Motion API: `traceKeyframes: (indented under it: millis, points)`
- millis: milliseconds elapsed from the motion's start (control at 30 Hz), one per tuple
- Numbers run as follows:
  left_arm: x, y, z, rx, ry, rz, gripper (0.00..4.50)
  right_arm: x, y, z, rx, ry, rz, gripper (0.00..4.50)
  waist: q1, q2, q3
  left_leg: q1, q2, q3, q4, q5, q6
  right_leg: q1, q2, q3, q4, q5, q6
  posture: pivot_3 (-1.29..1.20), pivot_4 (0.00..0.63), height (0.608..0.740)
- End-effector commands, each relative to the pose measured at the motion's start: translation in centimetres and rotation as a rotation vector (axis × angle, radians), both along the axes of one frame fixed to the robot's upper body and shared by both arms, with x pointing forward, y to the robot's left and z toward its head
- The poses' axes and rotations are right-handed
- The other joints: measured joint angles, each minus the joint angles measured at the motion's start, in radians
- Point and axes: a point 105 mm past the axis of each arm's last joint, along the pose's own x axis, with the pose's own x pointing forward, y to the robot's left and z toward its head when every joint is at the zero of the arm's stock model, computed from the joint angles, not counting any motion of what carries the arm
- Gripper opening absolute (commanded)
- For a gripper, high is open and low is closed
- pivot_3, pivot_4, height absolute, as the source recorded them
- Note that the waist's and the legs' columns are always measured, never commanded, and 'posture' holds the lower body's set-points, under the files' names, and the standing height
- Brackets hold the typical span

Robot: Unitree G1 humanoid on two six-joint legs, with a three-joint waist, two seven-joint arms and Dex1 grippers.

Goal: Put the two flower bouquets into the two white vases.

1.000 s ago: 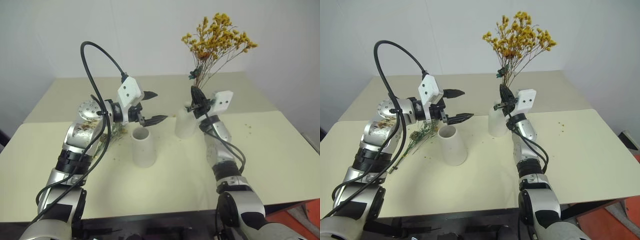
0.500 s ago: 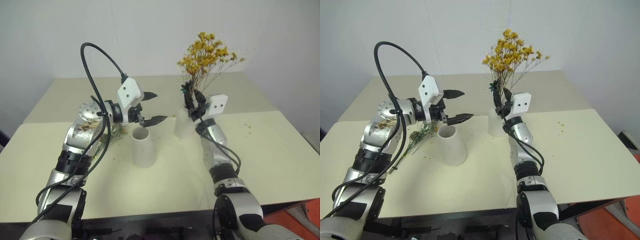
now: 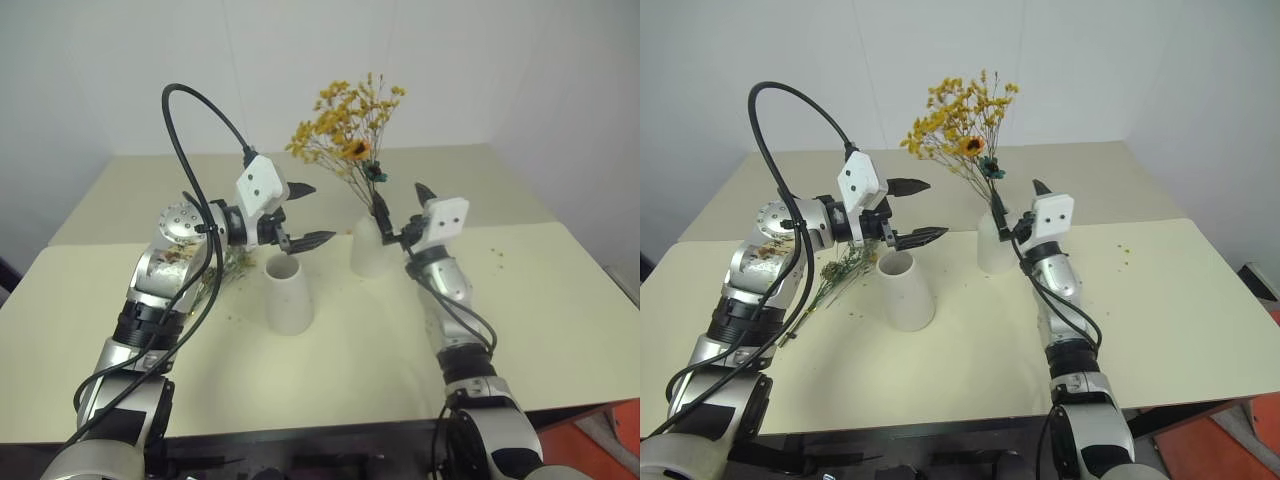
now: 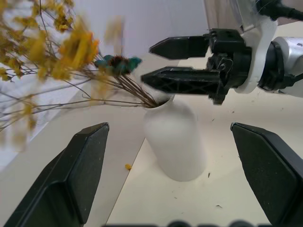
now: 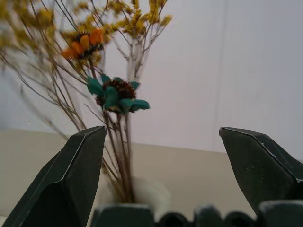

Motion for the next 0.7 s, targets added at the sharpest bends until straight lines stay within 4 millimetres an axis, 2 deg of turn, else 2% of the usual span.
traceKeyframes:
  millis: [33,200,267,367,500,633,700]
  points:
    - [-0.3,-0.2,0.9,-0.008,-0.046,-0.014,4.50,-1.2,-1.5,1.8,0.001,-0.063,-0.049,4.49,0.000,0.000,0.000,0.000,0.000,0.000,0.000,0.000,0.000,0.000,0.000,0.000,0.000,0.000,0.000,0.00,0.150,0.740]
    - [-0.4,-0.1,1.1,-0.016,-0.047,-0.019,4.50,-3.0,-2.9,1.3,-0.011,-0.060,-0.082,4.49,0.000,0.000,0.000,0.000,0.000,0.000,0.000,0.000,0.000,0.000,0.000,0.001,0.000,0.000,0.000,0.00,0.150,0.740]
    - [-0.7,0.2,1.9,-0.060,-0.051,-0.021,4.50,-4.0,-3.3,1.0,-0.036,-0.056,-0.087,4.49,0.000,0.000,0.000,0.000,0.000,0.000,0.000,0.000,0.000,0.000,0.000,0.001,-0.001,0.000,0.000,0.00,0.150,0.740]
    - [-1.5,1.2,4.3,-0.191,-0.071,-0.035,4.50,-5.6,-3.5,0.7,-0.083,-0.015,-0.043,4.49,0.002,0.000,0.000,0.000,0.000,0.000,0.000,0.000,0.000,0.000,0.000,0.001,-0.002,0.000,0.000,0.00,0.150,0.740]
    - [-2.7,3.7,7.3,-0.340,-0.100,0.003,4.50,-8.0,-3.0,1.0,-0.243,0.059,0.067,4.49,0.001,0.000,0.000,0.000,0.000,0.001,0.000,0.000,0.000,0.000,0.000,0.001,-0.002,0.000,0.000,0.00,0.150,0.740]
    - [-3.5,6.8,8.5,-0.348,-0.107,0.141,4.50,-10.2,-3.4,1.4,-0.353,0.177,0.191,4.49,0.001,0.000,0.000,0.002,0.000,0.001,0.000,0.000,0.000,0.001,0.001,0.002,-0.003,-0.001,0.000,0.00,0.150,0.740]
    - [-3.3,9.3,8.5,-0.327,-0.068,0.293,4.50,-12.1,-2.9,0.9,-0.492,0.289,0.325,4.49,0.004,0.000,0.000,0.003,0.000,0.001,0.001,0.000,0.000,0.002,0.001,0.002,-0.004,-0.001,0.001,0.00,0.150,0.740]
